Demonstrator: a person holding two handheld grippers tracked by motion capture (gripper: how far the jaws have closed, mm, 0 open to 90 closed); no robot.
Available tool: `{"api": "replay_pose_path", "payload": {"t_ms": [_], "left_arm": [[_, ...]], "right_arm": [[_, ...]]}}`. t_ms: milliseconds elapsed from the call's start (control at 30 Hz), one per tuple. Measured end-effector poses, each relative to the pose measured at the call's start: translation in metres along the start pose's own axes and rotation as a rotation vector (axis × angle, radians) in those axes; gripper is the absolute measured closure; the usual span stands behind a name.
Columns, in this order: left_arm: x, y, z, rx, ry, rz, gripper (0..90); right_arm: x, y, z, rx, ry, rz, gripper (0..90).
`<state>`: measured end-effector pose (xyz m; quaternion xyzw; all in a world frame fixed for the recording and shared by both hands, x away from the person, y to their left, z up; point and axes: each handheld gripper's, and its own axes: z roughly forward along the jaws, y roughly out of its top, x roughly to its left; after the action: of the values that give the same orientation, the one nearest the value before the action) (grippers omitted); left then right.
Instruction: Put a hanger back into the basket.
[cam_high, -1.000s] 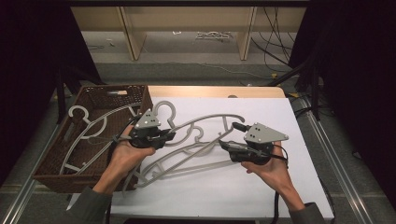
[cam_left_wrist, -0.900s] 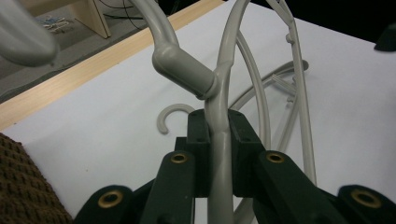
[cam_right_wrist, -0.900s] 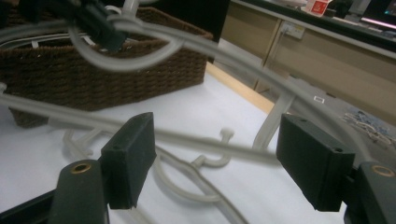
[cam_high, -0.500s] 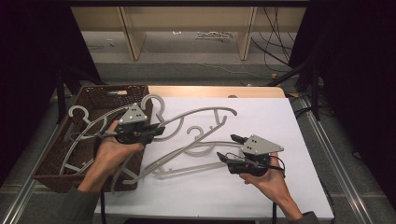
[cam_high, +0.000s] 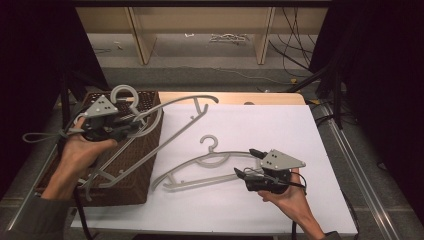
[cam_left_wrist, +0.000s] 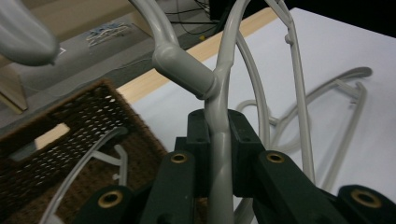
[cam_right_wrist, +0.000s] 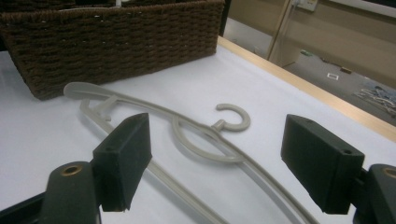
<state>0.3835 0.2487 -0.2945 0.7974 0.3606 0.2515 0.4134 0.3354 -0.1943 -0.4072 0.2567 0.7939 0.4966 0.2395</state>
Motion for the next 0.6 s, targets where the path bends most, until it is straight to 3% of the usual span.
{"api": "replay_pose_path", "payload": {"t_ms": [67, 133, 200, 267, 300, 333, 600], "left_arm": [[0.011, 0.0, -0.003, 0.009, 0.021, 0.019, 81.0], [0.017, -0.001, -0.004, -0.015, 0.043, -0.019, 81.0], [0.029, -0.003, -0.006, 0.002, 0.058, 0.01, 81.1], [0.037, -0.006, -0.007, 0.003, 0.088, 0.012, 81.0], [0.04, -0.007, -0.007, -0.001, 0.097, -0.011, 81.1], [0.046, -0.009, -0.008, 0.002, 0.103, 0.005, 81.1], [0.077, -0.024, -0.009, 0.025, 0.178, -0.02, 81.1]], "right_arm": [[0.0, -0.002, 0.0, 0.009, 0.001, 0.004, 25.2], [0.0, -0.003, 0.001, 0.012, 0.005, 0.005, 25.2], [0.001, -0.003, 0.001, 0.007, 0.0, 0.008, 25.3], [0.001, -0.003, 0.001, 0.004, -0.002, 0.006, 25.2], [0.001, -0.004, 0.001, 0.003, -0.002, 0.006, 25.3], [0.001, -0.004, 0.001, 0.004, -0.003, 0.007, 25.2], [0.001, -0.006, 0.001, 0.023, 0.003, 0.014, 25.4]]}}
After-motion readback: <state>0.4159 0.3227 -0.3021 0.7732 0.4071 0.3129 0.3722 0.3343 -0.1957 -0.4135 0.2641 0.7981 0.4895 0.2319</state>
